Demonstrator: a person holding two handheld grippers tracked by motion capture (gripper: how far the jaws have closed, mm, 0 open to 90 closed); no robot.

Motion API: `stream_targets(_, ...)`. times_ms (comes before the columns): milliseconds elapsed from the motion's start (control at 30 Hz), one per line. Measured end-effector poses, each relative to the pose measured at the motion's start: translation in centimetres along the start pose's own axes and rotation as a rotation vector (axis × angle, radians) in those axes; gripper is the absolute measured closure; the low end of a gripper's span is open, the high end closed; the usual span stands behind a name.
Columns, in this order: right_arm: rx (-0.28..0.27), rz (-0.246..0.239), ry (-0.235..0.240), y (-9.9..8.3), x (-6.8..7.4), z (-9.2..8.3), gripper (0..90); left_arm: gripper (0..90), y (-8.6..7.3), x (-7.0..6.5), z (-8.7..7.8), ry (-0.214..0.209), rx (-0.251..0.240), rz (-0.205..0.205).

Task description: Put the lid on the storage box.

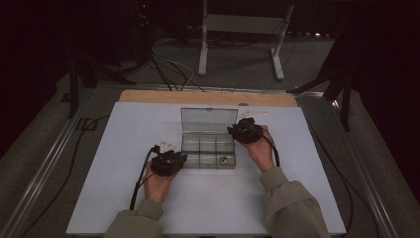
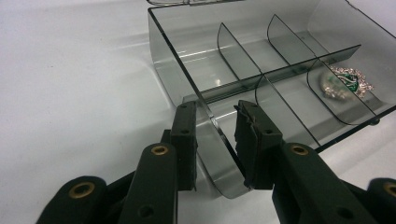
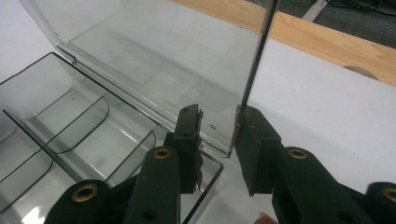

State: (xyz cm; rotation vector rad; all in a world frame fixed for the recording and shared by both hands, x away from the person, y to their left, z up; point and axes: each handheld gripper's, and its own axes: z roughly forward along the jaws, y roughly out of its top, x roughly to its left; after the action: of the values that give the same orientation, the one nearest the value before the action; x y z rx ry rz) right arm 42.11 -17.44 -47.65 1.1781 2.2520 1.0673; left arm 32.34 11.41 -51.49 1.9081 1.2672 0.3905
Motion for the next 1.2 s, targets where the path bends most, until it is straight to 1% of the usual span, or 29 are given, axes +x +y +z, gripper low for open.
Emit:
stream_targets(100, -0.002, 0.000, -0.002, -0.1, 0.1, -0.1, 70.5, 70.2, 0.0, 0.0, 0.0, 0.000, 0.001, -0.001)
stream_targets(333, -0.002, 0.008, 0.013, -0.2, 0.0, -0.3, 69.8, 69.7, 0.0, 0.1, 0.0, -0.008, 0.000, 0.003)
stream_targets(433, -0.007, 0.019, 0.020, -0.4, -0.1, -0.4, 69.8, 69.5, 0.0, 0.1, 0.0, -0.011, -0.002, 0.003)
stream_targets(533, -0.012, 0.046, 0.039, -0.5, -0.3, -0.5, 70.1, 68.7, -0.1, 0.1, 0.0, -0.012, -0.005, 0.011)
stream_targets(600, -0.015, 0.052, 0.047, -0.6, -0.4, -0.5, 70.2, 65.2, -0.1, 0.1, 0.0, -0.013, -0.010, 0.011)
stream_targets(700, -0.015, 0.053, 0.048, -0.6, -0.4, -0.5, 70.1, 64.4, 0.0, 0.1, -0.2, -0.008, -0.015, 0.013)
stream_targets(733, -0.014, 0.052, 0.049, -0.6, -0.4, -0.5, 70.2, 59.5, 0.0, 0.1, -0.2, -0.006, -0.021, 0.013)
stream_targets(867, -0.013, 0.055, 0.051, -0.6, -0.5, -0.5, 70.1, 54.5, 0.3, 0.0, -0.8, -0.012, -0.050, 0.017)
stream_targets(900, -0.013, 0.055, 0.051, -0.6, -0.5, -0.5, 70.1, 54.0, 0.3, 0.0, -0.8, -0.012, -0.050, 0.017)
stream_targets(933, -0.012, 0.057, 0.053, -0.6, -0.5, -0.6, 70.2, 54.0, 0.7, 0.0, -1.2, -0.013, -0.064, 0.017)
stream_targets(1000, -0.006, 0.063, 0.059, -0.6, -0.5, -0.6, 70.1, 53.9, 1.3, 0.1, -1.7, -0.021, -0.089, 0.005)
stream_targets(1067, -0.005, 0.067, 0.060, -0.6, -0.6, -0.6, 70.1, 53.4, 2.0, 0.2, -2.2, -0.014, -0.108, 0.005)
stream_targets(1100, -0.004, 0.068, 0.059, -0.6, -0.6, -0.6, 70.1, 53.3, 2.6, 0.3, -2.5, -0.014, -0.118, 0.004)
stream_targets(1167, -0.004, 0.069, 0.057, -0.5, -0.6, -0.6, 70.1, 54.6, 2.8, 0.3, -2.7, -0.014, -0.124, 0.002)
stream_targets(1200, -0.005, 0.070, 0.057, -0.5, -0.6, -0.6, 70.1, 57.8, 4.0, 0.5, -3.2, -0.006, -0.141, 0.007)
